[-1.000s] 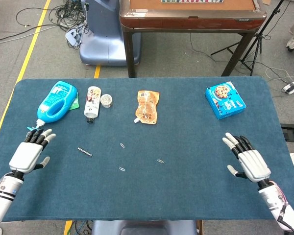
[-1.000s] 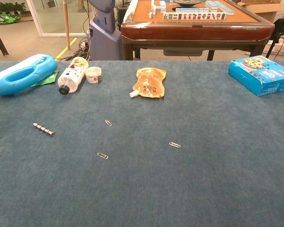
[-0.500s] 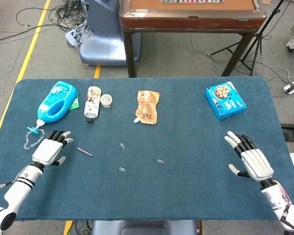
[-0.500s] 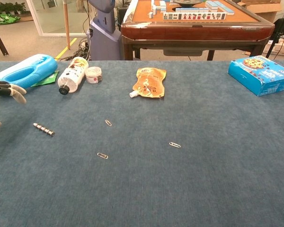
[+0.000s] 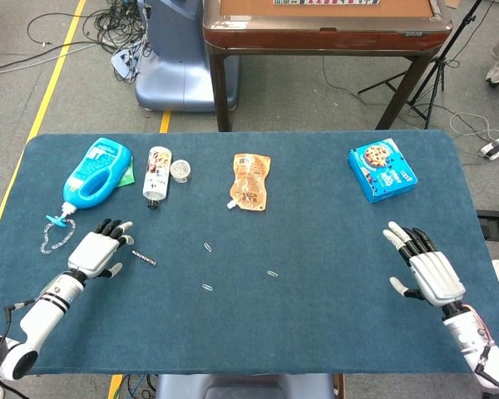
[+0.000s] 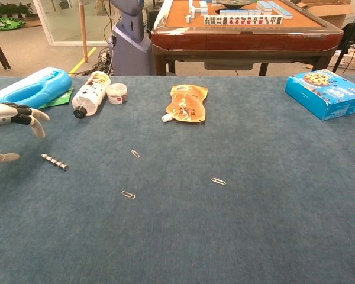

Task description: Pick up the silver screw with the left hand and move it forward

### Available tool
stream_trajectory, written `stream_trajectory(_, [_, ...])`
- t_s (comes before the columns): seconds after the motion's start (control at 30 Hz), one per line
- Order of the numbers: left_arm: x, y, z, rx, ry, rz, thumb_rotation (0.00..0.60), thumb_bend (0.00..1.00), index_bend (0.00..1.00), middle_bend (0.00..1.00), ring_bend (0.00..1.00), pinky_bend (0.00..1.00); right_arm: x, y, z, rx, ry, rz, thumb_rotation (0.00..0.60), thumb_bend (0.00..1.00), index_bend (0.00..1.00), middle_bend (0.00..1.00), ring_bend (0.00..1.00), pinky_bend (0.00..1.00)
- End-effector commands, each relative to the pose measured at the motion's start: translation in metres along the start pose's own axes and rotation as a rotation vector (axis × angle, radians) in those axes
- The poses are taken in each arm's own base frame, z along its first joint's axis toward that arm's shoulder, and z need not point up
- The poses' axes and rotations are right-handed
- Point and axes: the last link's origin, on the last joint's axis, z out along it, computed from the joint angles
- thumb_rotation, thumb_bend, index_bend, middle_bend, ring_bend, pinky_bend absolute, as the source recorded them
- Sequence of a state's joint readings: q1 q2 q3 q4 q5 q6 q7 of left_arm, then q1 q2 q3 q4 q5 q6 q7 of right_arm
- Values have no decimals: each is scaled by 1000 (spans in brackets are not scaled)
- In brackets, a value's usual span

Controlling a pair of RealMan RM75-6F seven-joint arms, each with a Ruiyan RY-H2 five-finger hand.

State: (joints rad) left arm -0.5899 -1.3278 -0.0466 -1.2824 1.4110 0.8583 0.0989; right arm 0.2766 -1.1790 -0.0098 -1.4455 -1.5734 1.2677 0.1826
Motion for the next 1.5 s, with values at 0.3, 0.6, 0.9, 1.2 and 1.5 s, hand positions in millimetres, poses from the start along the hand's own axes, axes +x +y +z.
stream_trajectory(0.3, [-8,4,12,-25,20,-6,600,363,299,0,0,0,1,1,-1,-9,4,-1,600,305,0,0,0,0])
stream_trajectory(0.6, [-13,5,16,-41,21,-24,600,363,349,0,0,0,0,0,-2,-11,5,-4,600,305,0,0,0,0])
stream_trajectory(0.9, [-15,3,22,-47,21,-41,600,363,388,0,0,0,-2,2,0,-22,-6,-10,600,304,0,0,0,0])
stream_trajectory(1.2, [-18,3,30,-60,17,-54,600,363,398,0,0,0,-3,4,0,-33,-11,-15,600,304,0,0,0,0])
stream_trajectory(1.5, [-22,2,38,-69,10,-62,600,364,410,0,0,0,-4,6,1,-43,-14,-19,600,305,0,0,0,0])
